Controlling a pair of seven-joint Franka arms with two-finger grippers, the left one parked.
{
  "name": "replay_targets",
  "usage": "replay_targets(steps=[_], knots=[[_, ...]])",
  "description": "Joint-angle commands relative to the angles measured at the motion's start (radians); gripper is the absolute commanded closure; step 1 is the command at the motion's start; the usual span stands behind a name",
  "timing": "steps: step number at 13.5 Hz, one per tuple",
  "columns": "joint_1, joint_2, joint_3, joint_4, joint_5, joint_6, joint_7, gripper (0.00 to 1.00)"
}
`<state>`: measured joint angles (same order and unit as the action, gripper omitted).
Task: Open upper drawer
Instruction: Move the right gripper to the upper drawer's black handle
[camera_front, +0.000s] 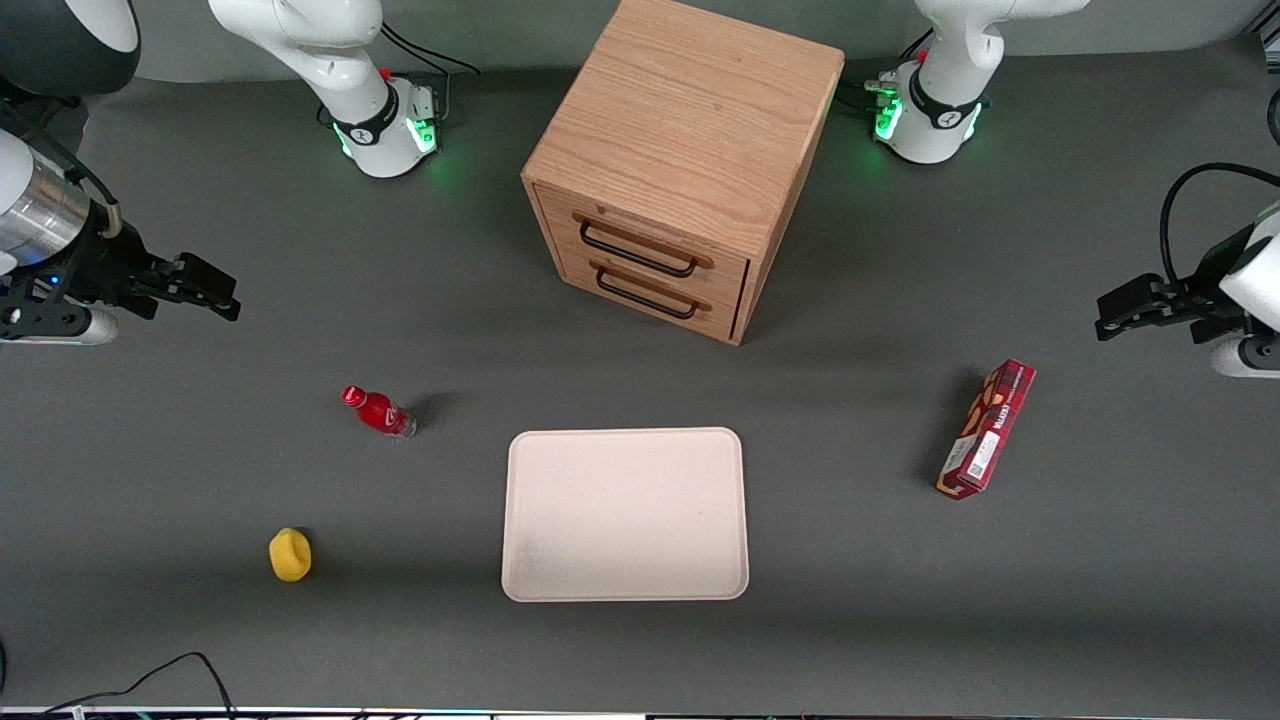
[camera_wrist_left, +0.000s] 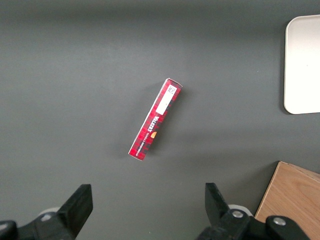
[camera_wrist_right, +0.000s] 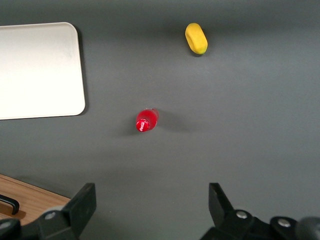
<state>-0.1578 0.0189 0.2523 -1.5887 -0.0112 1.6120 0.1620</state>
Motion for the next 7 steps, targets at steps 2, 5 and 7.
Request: replay_targets(steps=[2,5,7], knots=[[0.009,-0.011,-0.005,-0.01,0.017,0.008,0.024,0.0],[0.026,0.004,0.03,-0.002,0.019,0.011,0.011,0.0],[0.026,0.036,0.1,0.01,0.084,0.014,-0.027,0.0]])
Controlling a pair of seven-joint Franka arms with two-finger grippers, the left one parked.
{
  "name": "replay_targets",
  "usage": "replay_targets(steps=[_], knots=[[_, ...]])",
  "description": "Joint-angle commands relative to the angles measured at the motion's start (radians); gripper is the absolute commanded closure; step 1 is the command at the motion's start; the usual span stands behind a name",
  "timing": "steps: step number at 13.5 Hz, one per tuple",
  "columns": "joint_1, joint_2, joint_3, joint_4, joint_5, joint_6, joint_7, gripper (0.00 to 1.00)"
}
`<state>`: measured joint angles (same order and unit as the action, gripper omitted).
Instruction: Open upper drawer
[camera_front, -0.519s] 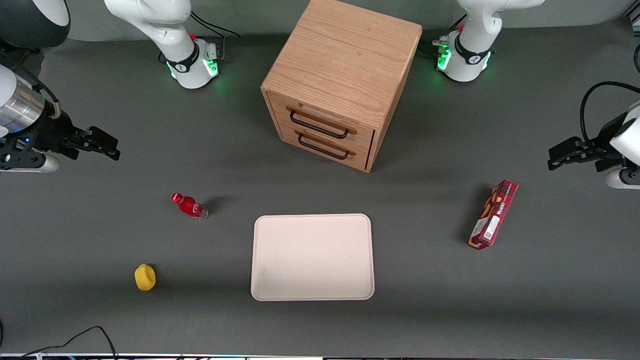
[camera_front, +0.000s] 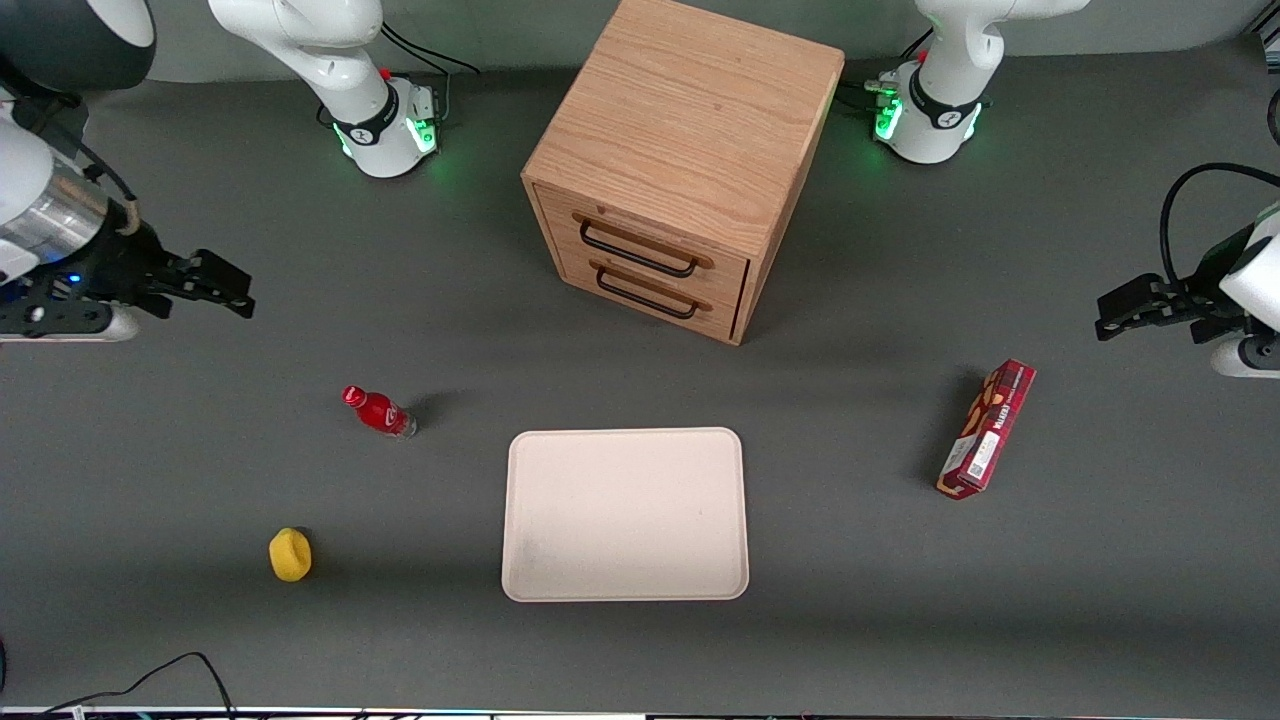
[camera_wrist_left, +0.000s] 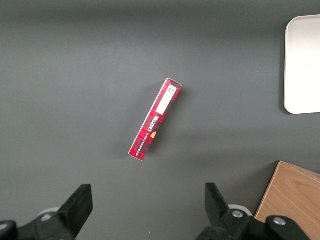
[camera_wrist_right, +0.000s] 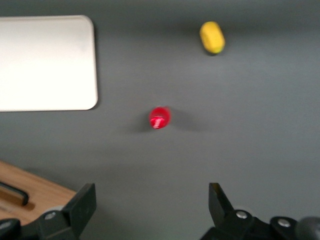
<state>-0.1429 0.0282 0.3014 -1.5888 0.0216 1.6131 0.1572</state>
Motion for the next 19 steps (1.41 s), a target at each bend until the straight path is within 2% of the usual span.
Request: replay_targets(steps=[1,3,5,7,9,12,14,19], knots=[[0.013,0.054,0.095,0.029,0.066,0.013,-0.077,0.0],[0.013,0.117,0.206,0.059,0.064,0.031,-0.142,0.0],[0.013,0.174,0.318,0.07,0.057,0.115,-0.142,0.0],[0.041,0.251,0.384,0.073,0.051,0.215,-0.184,0.0],[0.098,0.323,0.39,0.093,0.047,0.281,-0.336,0.0],[0.147,0.383,0.401,0.09,0.058,0.291,-0.51,0.0],[0.164,0.398,0.429,0.072,0.102,0.291,-0.476,0.0],[0.215,0.424,0.429,0.006,0.09,0.294,-0.475,0.0]])
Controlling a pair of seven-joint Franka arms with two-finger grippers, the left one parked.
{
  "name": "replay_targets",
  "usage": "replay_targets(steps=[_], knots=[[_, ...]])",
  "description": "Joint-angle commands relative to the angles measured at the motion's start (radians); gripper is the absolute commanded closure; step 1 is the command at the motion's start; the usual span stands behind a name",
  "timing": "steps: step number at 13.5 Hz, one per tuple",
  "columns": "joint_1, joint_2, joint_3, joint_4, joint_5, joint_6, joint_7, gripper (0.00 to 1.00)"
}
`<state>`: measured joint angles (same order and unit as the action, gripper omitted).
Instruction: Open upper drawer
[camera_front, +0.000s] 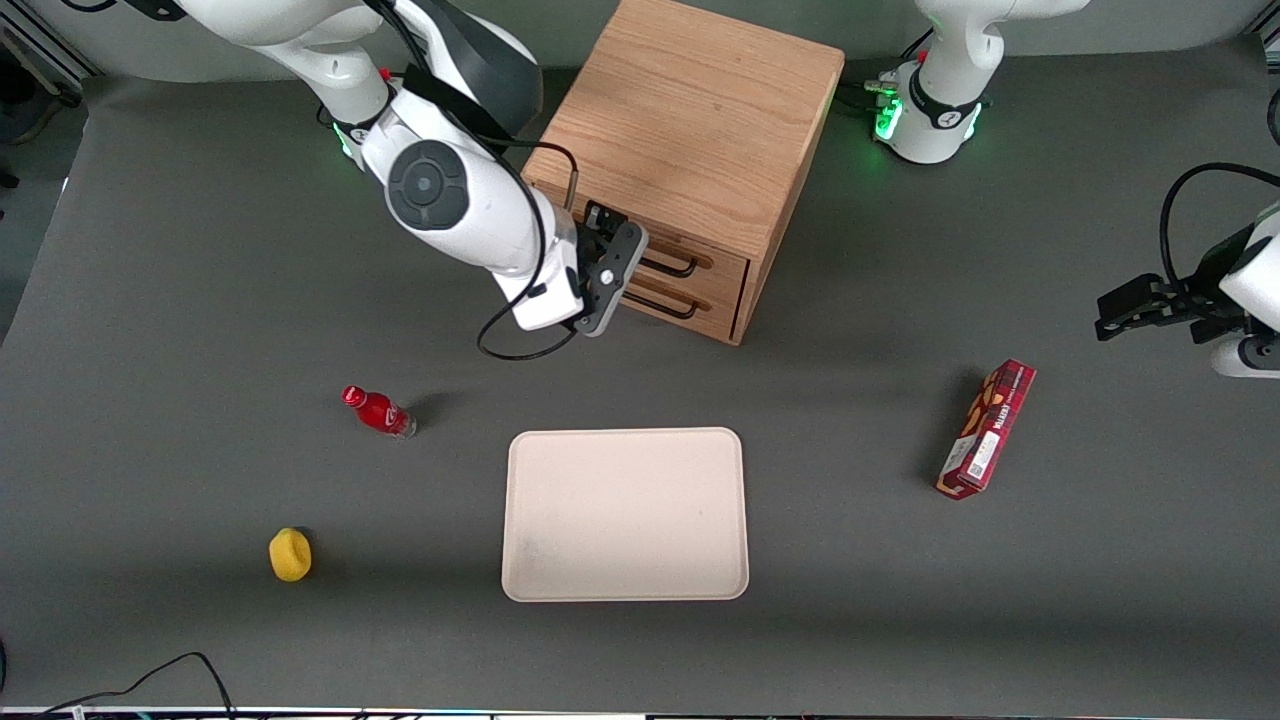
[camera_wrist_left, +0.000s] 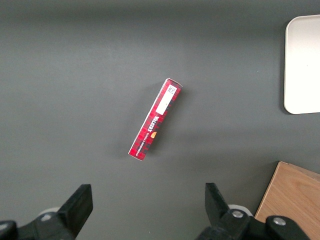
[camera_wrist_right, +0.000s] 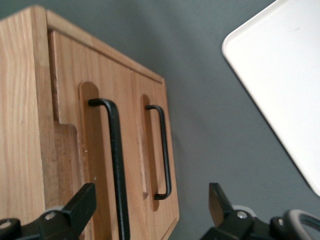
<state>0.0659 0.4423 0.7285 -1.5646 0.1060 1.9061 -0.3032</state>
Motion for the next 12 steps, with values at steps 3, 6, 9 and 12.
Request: replay_targets(steps=[3,6,9,12], knots=[[0.017,0.015,0.002,-0.031,-0.002,0.01,-0.013,0.0],[0.026,0.033,0.002,-0.049,-0.005,0.065,-0.013,0.0],[0.048,0.047,0.0,-0.078,-0.049,0.119,-0.01,0.0],[0.048,0.065,0.0,-0.078,-0.083,0.134,-0.011,0.0]])
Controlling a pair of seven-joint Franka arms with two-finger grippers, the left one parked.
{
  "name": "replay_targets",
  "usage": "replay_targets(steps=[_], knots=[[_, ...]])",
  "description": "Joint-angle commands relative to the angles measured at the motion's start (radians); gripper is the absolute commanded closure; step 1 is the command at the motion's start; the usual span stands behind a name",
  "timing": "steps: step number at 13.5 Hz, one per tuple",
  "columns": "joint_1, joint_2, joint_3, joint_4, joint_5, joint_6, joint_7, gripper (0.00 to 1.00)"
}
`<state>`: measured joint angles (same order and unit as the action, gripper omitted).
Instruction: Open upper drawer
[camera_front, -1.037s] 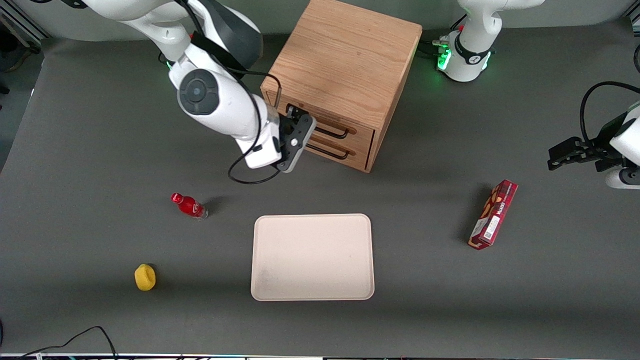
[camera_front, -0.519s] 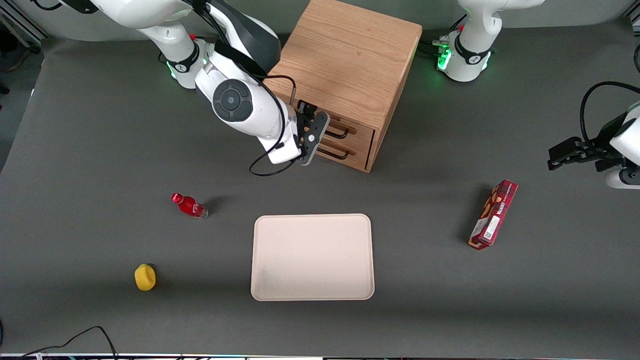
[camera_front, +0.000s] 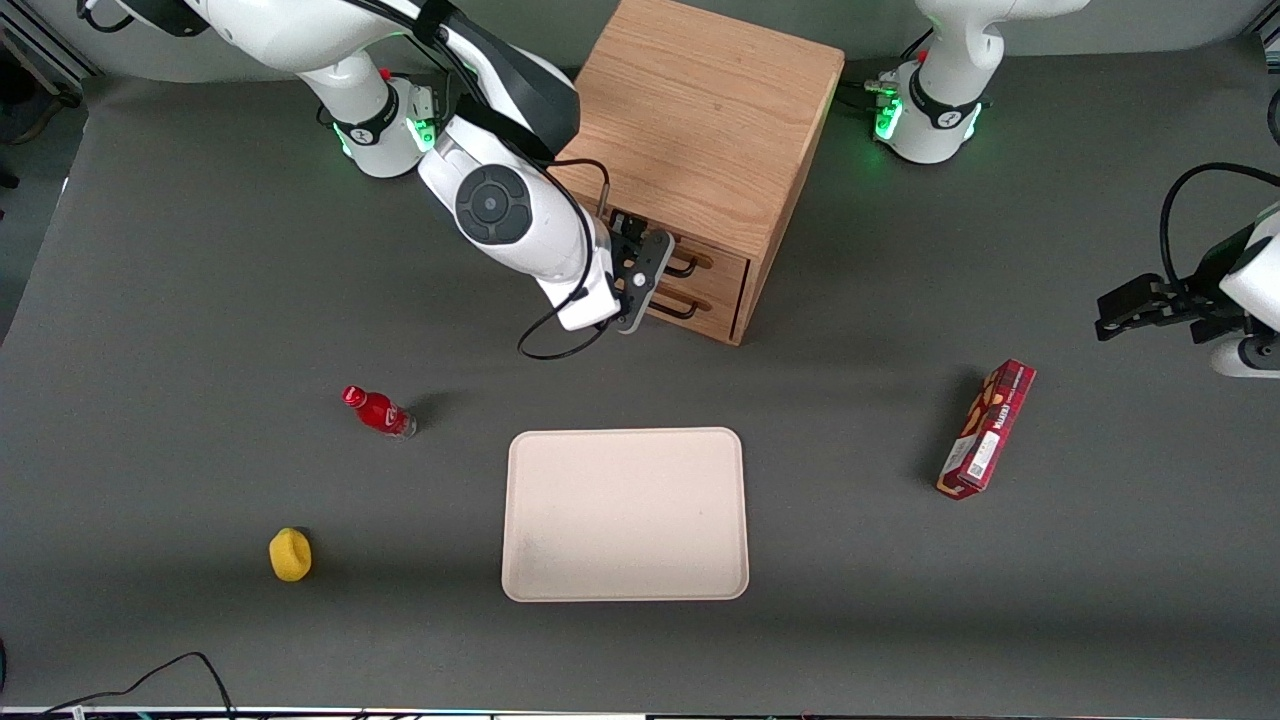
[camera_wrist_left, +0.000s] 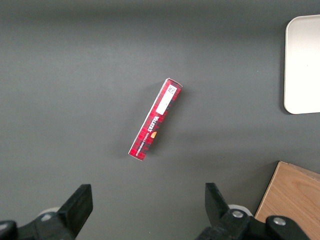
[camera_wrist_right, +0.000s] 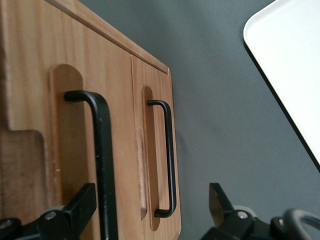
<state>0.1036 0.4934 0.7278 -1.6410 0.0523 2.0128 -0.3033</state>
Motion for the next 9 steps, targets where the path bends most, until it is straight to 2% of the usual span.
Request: replay_targets(steps=[1,4,9], knots=[[0.01,0.017,-0.002,0.0,-0.04,0.027,-0.016,0.0],[0.01,0.027,-0.013,0.004,-0.075,0.053,-0.039,0.0],[0.01,0.03,-0.08,0.026,-0.074,0.073,-0.125,0.0]])
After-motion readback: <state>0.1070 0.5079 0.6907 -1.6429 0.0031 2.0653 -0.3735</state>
